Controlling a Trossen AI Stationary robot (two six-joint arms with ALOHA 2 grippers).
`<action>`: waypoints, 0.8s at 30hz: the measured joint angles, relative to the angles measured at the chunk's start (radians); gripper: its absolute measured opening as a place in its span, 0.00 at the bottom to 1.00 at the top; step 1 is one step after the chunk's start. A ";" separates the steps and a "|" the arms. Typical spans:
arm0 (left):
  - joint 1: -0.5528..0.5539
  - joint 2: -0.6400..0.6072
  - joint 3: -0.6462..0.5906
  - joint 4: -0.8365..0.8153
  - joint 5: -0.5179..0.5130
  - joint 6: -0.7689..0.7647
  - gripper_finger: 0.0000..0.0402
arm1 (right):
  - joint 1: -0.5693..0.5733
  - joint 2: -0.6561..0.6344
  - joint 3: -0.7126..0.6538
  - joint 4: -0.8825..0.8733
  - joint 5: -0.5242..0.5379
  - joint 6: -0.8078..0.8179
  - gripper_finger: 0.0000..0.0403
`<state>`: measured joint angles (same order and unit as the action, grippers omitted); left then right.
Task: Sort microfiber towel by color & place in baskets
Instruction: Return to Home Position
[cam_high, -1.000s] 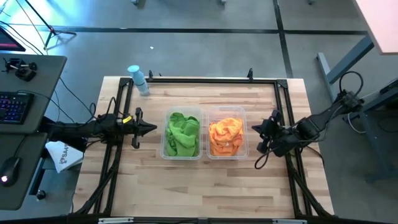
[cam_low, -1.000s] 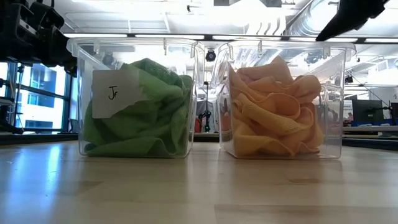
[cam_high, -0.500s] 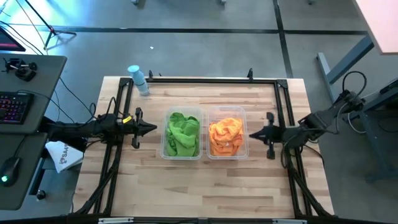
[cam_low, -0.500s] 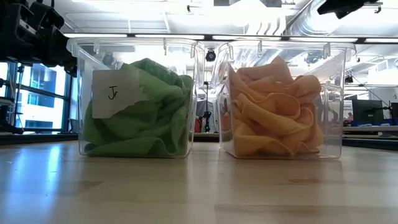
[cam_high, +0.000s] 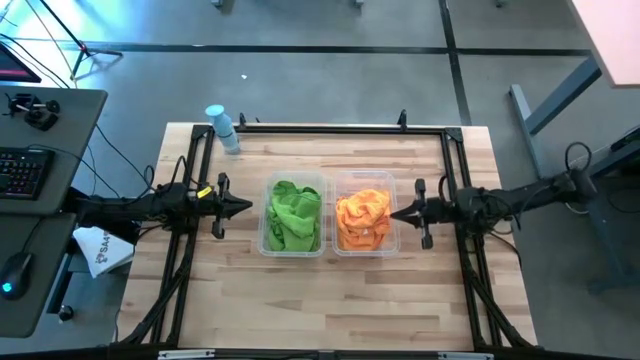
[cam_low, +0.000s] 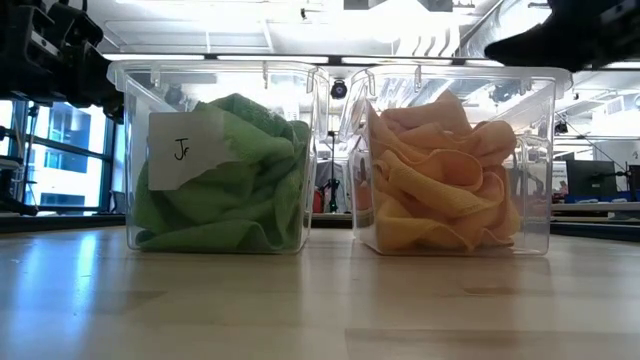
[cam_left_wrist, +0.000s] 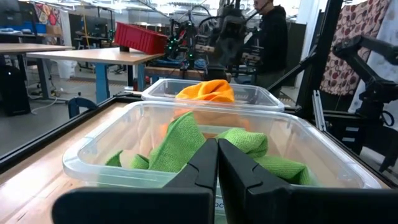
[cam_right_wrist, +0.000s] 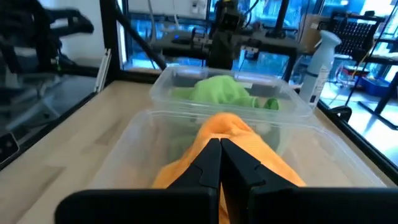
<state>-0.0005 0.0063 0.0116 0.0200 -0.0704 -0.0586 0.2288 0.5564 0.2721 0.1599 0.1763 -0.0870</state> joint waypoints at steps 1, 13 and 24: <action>0.000 0.000 0.000 0.000 0.000 0.000 0.00 | -0.029 -0.026 -0.023 0.017 -0.031 0.000 0.00; 0.000 0.000 0.000 0.000 0.000 0.000 0.00 | -0.184 -0.365 -0.226 0.047 -0.131 0.063 0.00; 0.000 0.000 0.000 0.000 0.000 0.001 0.00 | -0.182 -0.555 -0.262 -0.103 -0.125 0.133 0.00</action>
<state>-0.0002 0.0063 0.0116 0.0200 -0.0704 -0.0574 0.0463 0.0009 0.0101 0.0574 0.0515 0.0456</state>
